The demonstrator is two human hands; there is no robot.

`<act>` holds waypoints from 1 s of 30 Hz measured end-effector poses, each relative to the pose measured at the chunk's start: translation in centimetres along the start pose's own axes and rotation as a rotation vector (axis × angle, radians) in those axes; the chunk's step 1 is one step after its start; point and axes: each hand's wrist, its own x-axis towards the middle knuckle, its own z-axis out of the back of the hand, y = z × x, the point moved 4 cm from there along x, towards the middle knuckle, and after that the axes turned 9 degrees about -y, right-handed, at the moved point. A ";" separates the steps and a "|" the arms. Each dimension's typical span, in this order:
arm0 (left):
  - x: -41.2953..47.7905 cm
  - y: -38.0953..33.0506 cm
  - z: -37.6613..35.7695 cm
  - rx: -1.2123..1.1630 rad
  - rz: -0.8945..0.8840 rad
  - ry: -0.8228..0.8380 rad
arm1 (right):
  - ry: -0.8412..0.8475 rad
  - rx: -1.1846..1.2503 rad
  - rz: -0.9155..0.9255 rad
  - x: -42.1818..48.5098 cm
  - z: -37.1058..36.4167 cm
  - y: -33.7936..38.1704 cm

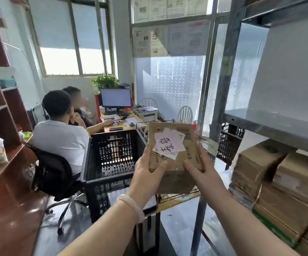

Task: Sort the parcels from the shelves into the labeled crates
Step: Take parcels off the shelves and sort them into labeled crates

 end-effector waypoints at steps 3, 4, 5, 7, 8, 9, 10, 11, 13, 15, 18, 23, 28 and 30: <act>4.7 1.0 0.8 0.016 -0.034 0.027 | 0.015 -0.043 0.060 3.1 -2.7 0.3; 6.0 1.4 0.9 0.010 -0.030 0.028 | 0.013 -0.056 0.068 4.1 -3.4 0.3; 7.2 1.8 1.0 -0.005 -0.023 0.029 | 0.007 -0.068 0.072 5.0 -4.0 0.4; 9.2 2.7 0.9 -0.015 -0.013 0.031 | -0.009 -0.087 0.073 6.9 -5.0 0.3; 10.3 3.0 0.9 -0.018 -0.013 0.031 | -0.016 -0.095 0.074 8.0 -5.4 0.3; 11.3 3.3 0.8 -0.023 -0.016 0.028 | -0.021 -0.108 0.081 9.1 -5.9 0.2; 12.4 3.6 0.7 -0.026 -0.020 0.023 | -0.022 -0.121 0.091 10.2 -6.3 0.1; 13.5 4.0 0.6 -0.023 -0.020 0.018 | -0.021 -0.122 0.099 11.4 -6.8 -0.1; 16.0 4.7 0.0 -0.004 -0.014 0.020 | -0.011 -0.086 0.100 14.2 -7.7 -0.7; 18.6 5.4 -0.8 0.027 -0.011 0.032 | 0.002 -0.030 0.084 17.3 -8.4 -1.8; 23.0 6.2 -2.3 0.022 -0.020 0.045 | -0.003 0.055 0.049 22.6 -9.3 -3.4; 30.3 7.6 -5.2 0.015 -0.018 0.095 | -0.004 0.121 -0.053 32.2 -10.2 -6.0; 37.0 11.4 -7.3 0.094 0.093 0.075 | 0.033 0.082 -0.132 41.8 -10.7 -10.0; 39.0 13.3 -7.2 0.163 0.114 0.016 | 0.069 0.046 -0.143 44.9 -11.6 -12.1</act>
